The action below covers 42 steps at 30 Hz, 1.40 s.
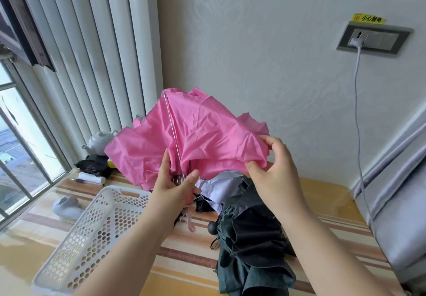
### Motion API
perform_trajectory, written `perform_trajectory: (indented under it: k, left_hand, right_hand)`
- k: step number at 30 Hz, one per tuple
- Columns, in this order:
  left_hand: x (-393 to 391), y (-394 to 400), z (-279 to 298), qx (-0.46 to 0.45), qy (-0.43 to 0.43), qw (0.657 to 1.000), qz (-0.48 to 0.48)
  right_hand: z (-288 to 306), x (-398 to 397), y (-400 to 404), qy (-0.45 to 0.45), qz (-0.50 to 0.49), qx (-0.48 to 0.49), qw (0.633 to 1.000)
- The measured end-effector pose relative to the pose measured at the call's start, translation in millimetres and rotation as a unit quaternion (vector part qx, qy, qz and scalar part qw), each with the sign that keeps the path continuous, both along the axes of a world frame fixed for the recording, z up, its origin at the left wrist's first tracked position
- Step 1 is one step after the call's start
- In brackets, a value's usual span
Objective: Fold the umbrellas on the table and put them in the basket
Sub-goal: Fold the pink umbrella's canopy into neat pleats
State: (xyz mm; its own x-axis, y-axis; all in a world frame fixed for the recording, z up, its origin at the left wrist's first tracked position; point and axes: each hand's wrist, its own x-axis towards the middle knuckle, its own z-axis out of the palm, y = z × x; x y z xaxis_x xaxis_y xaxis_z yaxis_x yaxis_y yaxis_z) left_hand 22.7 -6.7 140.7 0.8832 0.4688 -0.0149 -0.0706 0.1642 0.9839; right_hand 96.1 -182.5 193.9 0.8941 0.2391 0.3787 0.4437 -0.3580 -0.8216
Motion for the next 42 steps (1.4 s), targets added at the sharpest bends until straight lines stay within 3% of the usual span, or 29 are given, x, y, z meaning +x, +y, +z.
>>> perform_trajectory:
  k: [11,17,21,24,28,32,34,36,39,40,42]
  left_hand:
    - [5.5,-3.0,0.1,-0.001,-0.020,1.000,0.006]
    - [4.5,-5.9,3.4,0.018,-0.023,1.000,-0.010]
    - [1.1,-5.7,6.0,0.026,-0.032,0.999,0.006]
    - [-0.7,-5.1,8.5,0.040,-0.042,0.998,0.009]
    - [-1.3,-5.9,9.0,0.053,-0.049,0.997,0.014]
    - [-5.3,-7.8,12.9,0.098,-0.061,0.993,0.008]
    - [-6.3,-8.6,15.4,0.102,-0.061,0.993,0.001]
    - [-5.7,-8.4,16.1,0.075,-0.051,0.996,-0.003]
    - [-4.1,-6.6,14.1,0.003,-0.039,0.999,-0.012]
    - [-3.9,-6.1,13.1,-0.019,-0.035,0.999,-0.012]
    - [-3.5,-6.1,10.4,-0.047,-0.029,0.998,-0.017]
  right_hand:
    - [1.3,-0.1,3.4,0.041,0.020,-0.009,0.999]
    - [8.0,-4.1,7.3,0.007,0.053,-0.023,0.998]
    - [7.6,2.4,-4.1,0.015,-0.022,0.014,1.000]
    - [1.6,0.5,-6.4,0.034,-0.008,0.050,0.998]
    - [-2.3,-4.3,-6.7,0.112,0.009,0.187,0.976]
    - [-3.8,-1.8,-9.8,0.115,-0.025,0.163,0.980]
    - [0.3,-2.7,-6.7,0.147,-0.024,0.207,0.967]
    - [5.1,-0.3,-6.1,0.124,-0.066,0.292,0.946]
    - [9.2,-6.5,-6.5,0.168,-0.072,0.493,0.851]
    - [4.9,-12.3,-4.4,0.213,-0.053,0.488,0.845]
    - [-14.1,-25.8,3.7,0.306,0.028,0.362,0.880]
